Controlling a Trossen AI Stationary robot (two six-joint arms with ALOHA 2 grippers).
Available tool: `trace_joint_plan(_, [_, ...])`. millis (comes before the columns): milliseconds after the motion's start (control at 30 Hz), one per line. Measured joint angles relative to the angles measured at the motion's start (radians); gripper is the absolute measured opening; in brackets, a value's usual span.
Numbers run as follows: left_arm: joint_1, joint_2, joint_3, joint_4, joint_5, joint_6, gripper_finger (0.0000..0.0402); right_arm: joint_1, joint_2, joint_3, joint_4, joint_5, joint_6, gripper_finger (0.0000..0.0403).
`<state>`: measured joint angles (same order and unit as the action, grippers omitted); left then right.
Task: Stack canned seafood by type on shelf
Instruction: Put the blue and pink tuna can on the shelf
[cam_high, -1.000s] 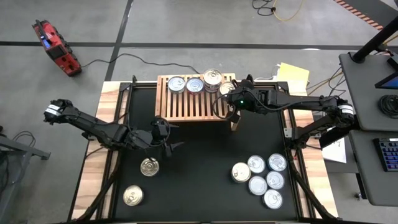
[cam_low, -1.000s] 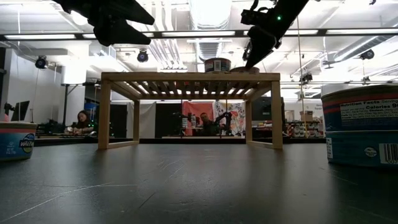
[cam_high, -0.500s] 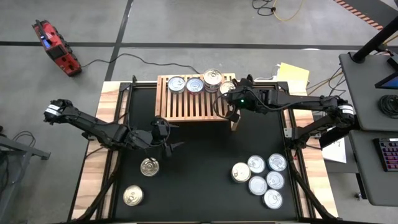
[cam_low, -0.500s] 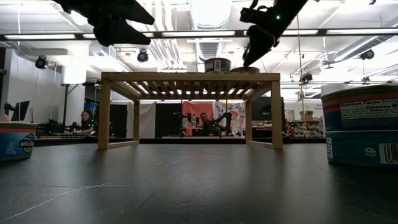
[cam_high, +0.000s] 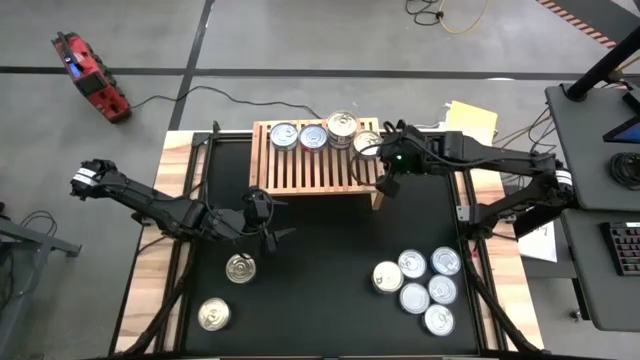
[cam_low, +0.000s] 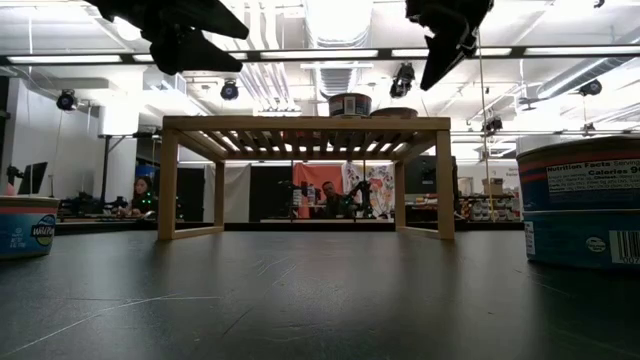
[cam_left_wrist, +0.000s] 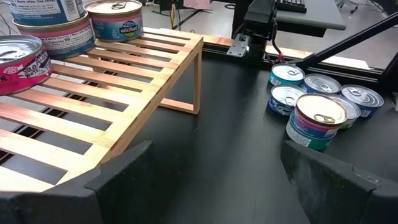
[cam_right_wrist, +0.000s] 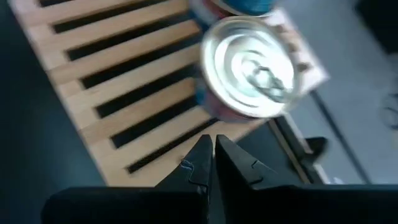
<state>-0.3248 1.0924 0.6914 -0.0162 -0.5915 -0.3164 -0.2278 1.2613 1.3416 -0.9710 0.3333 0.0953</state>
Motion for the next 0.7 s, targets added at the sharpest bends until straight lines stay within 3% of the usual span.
trace_joint_plan(133, [0.0,0.0,0.0,0.005,0.0,0.0,0.0334,-0.039,0.018,-0.022,0.039,-0.108,-0.038,0.0012])
trace_joint_plan(700, [0.0,0.0,0.0,0.004,0.0,-0.005,0.0334,-0.126,0.103,-0.033,0.132,-0.125,-0.105,0.0012])
